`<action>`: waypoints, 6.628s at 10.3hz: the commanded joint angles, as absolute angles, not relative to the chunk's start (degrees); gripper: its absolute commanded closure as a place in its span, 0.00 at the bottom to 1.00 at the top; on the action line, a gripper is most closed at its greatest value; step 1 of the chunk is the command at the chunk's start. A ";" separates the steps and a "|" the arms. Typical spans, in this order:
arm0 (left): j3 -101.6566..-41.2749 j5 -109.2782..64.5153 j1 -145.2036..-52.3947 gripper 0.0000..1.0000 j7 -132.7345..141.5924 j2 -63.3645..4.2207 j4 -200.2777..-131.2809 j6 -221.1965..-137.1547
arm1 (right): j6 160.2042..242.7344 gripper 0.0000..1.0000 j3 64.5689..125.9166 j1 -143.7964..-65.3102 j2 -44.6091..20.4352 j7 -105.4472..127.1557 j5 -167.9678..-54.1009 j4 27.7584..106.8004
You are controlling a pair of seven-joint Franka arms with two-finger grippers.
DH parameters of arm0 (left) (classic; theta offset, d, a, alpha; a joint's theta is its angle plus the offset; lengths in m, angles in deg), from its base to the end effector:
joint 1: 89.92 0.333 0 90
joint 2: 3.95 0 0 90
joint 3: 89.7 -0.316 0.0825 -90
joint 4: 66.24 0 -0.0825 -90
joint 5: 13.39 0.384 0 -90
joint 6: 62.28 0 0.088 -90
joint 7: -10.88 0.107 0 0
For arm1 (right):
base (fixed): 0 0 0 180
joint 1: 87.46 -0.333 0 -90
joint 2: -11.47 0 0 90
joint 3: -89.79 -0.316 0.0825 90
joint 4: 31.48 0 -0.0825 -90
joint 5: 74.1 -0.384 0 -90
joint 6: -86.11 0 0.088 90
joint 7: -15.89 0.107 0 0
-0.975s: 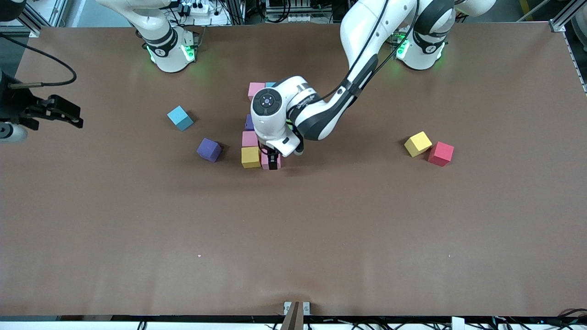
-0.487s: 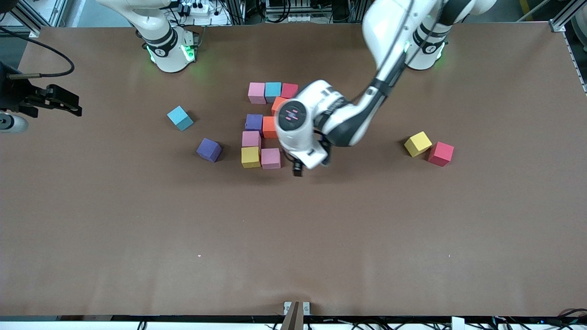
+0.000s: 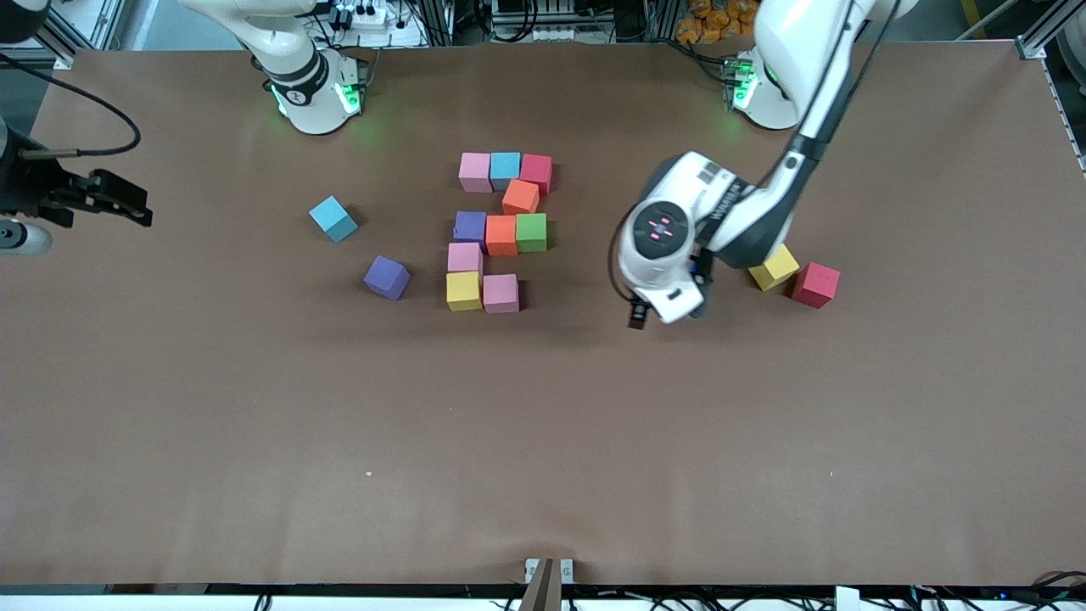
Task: Form number 2 with 11 blocks
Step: 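Grasp the yellow cube beside the red cube with the left gripper, then carry the yellow cube toward the cube group with the left gripper, then lower the yellow cube beside pink and open the left gripper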
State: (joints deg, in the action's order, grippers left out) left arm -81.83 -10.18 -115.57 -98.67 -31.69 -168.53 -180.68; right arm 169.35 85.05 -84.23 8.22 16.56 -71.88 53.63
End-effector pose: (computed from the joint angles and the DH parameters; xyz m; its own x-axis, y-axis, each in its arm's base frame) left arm 0.5318 -0.3417 0.2704 0.2670 0.9626 0.0462 0.9480 -0.2538 -0.1919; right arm 0.5598 0.0088 0.6230 0.9960 0.0103 -0.0886 0.0134 -0.9993 0.0351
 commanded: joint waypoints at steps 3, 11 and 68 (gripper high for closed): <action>-81.35 -10.31 -104.37 0.00 -80.56 -26.90 -178.73 -182.25 | 172.60 0.00 84.70 -79.75 11.56 16.51 -73.31 59.66; -81.35 -8.48 -95.11 0.00 -44.79 -19.50 -191.48 -181.63 | 170.40 0.00 84.43 -79.11 11.64 22.96 -73.04 59.14; -81.09 -24.82 -130.00 0.38 -118.85 -51.15 -152.38 -198.95 | 174.00 0.00 98.50 -89.48 10.06 10.88 -76.12 56.59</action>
State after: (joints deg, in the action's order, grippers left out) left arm -80.27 -24.18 -128.83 -119.43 -50.64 -153.35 -198.59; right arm 174.51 98.59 -89.82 10.15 11.44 -75.73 57.27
